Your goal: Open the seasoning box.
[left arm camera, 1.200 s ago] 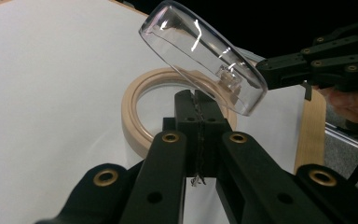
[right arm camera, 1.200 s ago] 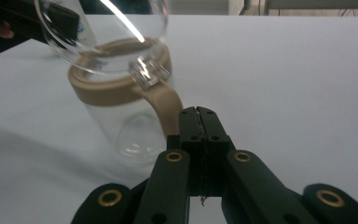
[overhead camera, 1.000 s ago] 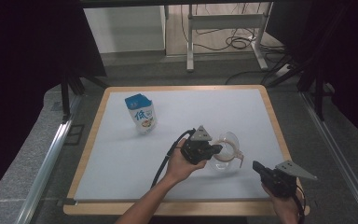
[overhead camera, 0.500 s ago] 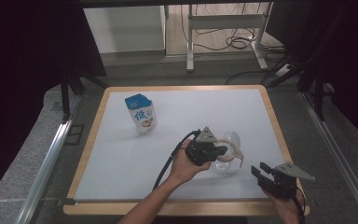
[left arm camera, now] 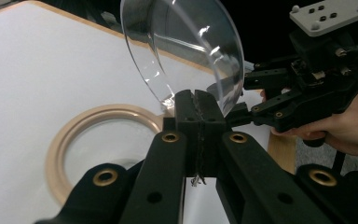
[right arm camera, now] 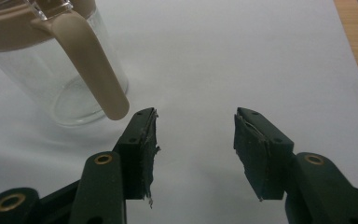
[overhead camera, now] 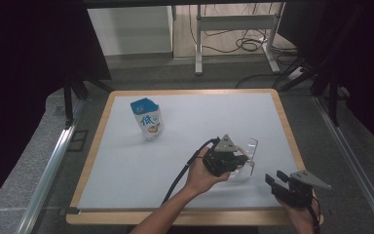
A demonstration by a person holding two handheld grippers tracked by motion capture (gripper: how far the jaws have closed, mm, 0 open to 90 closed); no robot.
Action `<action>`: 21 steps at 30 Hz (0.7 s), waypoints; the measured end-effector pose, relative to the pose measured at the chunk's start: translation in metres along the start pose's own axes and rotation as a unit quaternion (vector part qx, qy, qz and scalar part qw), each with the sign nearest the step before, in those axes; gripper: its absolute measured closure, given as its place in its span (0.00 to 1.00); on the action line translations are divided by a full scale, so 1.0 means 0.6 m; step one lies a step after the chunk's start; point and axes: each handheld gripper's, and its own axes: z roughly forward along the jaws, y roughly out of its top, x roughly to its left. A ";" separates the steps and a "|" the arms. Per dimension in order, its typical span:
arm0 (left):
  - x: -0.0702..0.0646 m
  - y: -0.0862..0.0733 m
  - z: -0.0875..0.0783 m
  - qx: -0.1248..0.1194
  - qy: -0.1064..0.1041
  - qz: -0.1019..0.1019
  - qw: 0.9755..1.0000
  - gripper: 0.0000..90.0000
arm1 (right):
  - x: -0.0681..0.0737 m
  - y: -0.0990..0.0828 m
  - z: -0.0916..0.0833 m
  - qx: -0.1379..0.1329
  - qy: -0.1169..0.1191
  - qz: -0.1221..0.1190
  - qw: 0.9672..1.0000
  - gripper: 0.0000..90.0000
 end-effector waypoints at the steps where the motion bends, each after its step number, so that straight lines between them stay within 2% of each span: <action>1: -0.001 0.001 0.001 0.002 -0.001 0.000 1.000 1.00 | 0.000 -0.001 0.000 -0.002 -0.002 -0.001 1.000 0.55; 8: -0.003 0.003 0.003 0.004 -0.001 0.003 1.000 0.99 | 0.002 -0.001 -0.002 -0.006 -0.002 0.000 1.000 0.55; 12: 0.003 -0.001 -0.018 -0.009 0.008 0.003 1.000 0.94 | 0.007 -0.002 -0.006 -0.012 0.004 0.000 1.000 0.55; 13: 0.007 -0.004 -0.026 -0.011 0.010 0.003 1.000 0.92 | 0.010 -0.005 -0.008 -0.015 0.008 -0.007 1.000 0.55; 14: 0.007 -0.004 -0.026 -0.011 0.010 0.003 1.000 0.89 | 0.013 -0.007 -0.010 -0.017 0.013 -0.012 1.000 0.55; 16: 0.018 -0.015 -0.051 -0.022 0.033 -0.006 0.999 0.81 | 0.021 -0.011 -0.011 -0.018 0.025 -0.020 0.999 0.53; 19: 0.032 -0.031 -0.075 -0.028 0.043 -0.032 0.998 0.56 | 0.033 -0.014 -0.009 -0.014 0.040 -0.031 0.999 0.46; 21: 0.038 -0.046 -0.088 -0.026 0.057 -0.037 0.997 0.45 | 0.041 -0.015 -0.007 -0.014 0.059 -0.036 0.997 0.41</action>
